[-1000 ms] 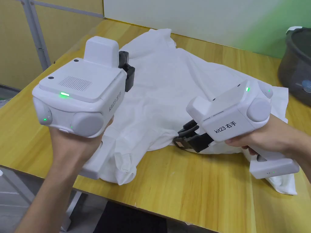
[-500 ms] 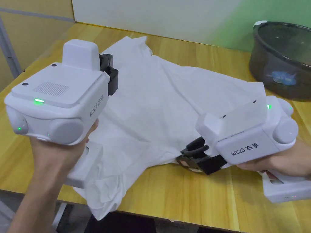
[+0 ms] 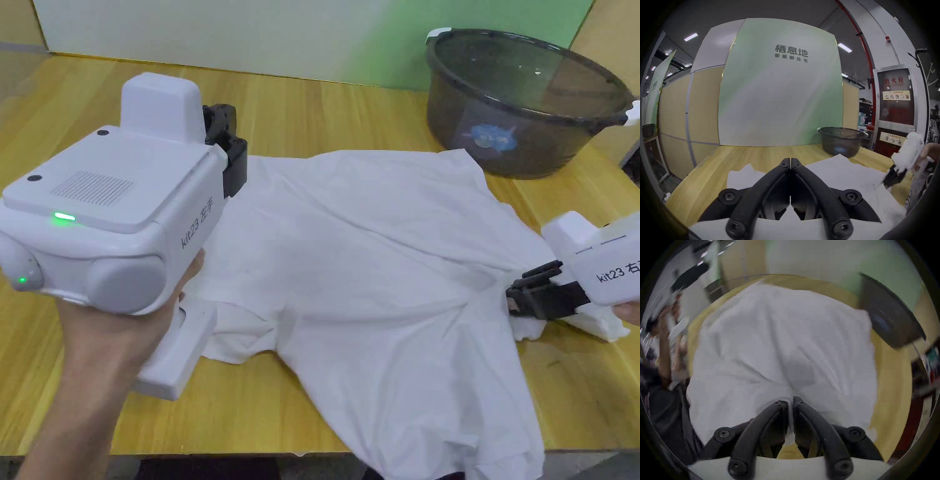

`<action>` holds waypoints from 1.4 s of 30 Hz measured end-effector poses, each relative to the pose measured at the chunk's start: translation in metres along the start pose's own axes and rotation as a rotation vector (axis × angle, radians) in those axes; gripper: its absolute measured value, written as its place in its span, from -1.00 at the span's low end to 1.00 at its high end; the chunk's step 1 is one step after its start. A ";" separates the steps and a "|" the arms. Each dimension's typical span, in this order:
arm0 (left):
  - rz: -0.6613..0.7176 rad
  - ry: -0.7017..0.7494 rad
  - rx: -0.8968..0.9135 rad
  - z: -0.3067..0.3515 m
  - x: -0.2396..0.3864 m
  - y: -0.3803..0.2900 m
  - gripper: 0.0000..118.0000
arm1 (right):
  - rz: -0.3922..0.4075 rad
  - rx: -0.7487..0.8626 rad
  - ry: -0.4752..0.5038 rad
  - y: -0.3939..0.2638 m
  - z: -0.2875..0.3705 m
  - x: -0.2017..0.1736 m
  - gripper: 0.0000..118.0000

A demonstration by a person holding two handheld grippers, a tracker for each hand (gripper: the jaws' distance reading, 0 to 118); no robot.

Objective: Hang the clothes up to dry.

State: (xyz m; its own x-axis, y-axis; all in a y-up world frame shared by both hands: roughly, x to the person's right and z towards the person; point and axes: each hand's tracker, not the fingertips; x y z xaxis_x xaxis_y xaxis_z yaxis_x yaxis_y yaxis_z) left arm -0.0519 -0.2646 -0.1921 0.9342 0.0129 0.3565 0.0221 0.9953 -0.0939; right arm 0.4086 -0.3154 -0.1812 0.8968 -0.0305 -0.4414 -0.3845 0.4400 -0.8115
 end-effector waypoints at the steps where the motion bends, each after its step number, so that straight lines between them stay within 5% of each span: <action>1: -0.002 -0.009 -0.001 -0.002 0.002 -0.001 -1.00 | -0.008 0.017 -0.045 0.002 -0.001 0.010 -0.85; 6: -0.028 -0.031 -0.015 -0.006 0.005 -0.010 -1.00 | -0.089 0.032 -0.175 0.040 -0.023 0.058 -0.85; 11: -0.017 0.007 -0.032 -0.007 -0.010 -0.018 -1.00 | -0.057 0.060 -0.221 0.109 -0.048 0.053 -0.85; 15: -0.014 0.050 -0.040 -0.005 -0.024 -0.021 -1.00 | 0.076 0.042 -0.259 0.163 -0.081 0.040 -0.85; 26: -0.003 0.113 -0.064 -0.002 -0.038 -0.027 -1.00 | 0.033 0.120 -0.272 0.189 -0.102 0.036 -0.84; 27: -0.003 0.111 -0.063 -0.002 -0.038 -0.027 -1.00 | 0.006 0.128 -0.266 0.188 -0.101 0.037 -0.79; 31: 0.017 0.112 -0.057 -0.003 -0.037 -0.027 -1.00 | -0.031 0.232 -0.330 0.170 -0.076 0.034 0.70; 32: 0.019 0.116 -0.051 -0.004 -0.036 -0.027 -1.00 | -0.040 0.272 -0.343 0.165 -0.065 0.032 0.86; 39: 0.038 0.170 0.000 -0.004 -0.030 -0.019 -1.00 | -0.235 1.003 -0.183 0.100 0.023 -0.044 0.92; 42: 0.033 0.203 0.023 0.000 -0.027 -0.016 -1.00 | -0.215 1.042 -0.308 0.074 0.031 -0.088 0.75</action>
State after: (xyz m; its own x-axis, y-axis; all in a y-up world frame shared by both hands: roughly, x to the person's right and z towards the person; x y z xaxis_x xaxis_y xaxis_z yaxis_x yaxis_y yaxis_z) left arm -0.0772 -0.2812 -0.1998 0.9870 0.0281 0.1585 -0.0155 0.9967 -0.0801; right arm 0.3078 -0.2523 -0.1906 0.9945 -0.0361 -0.0980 0.0286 0.9966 -0.0768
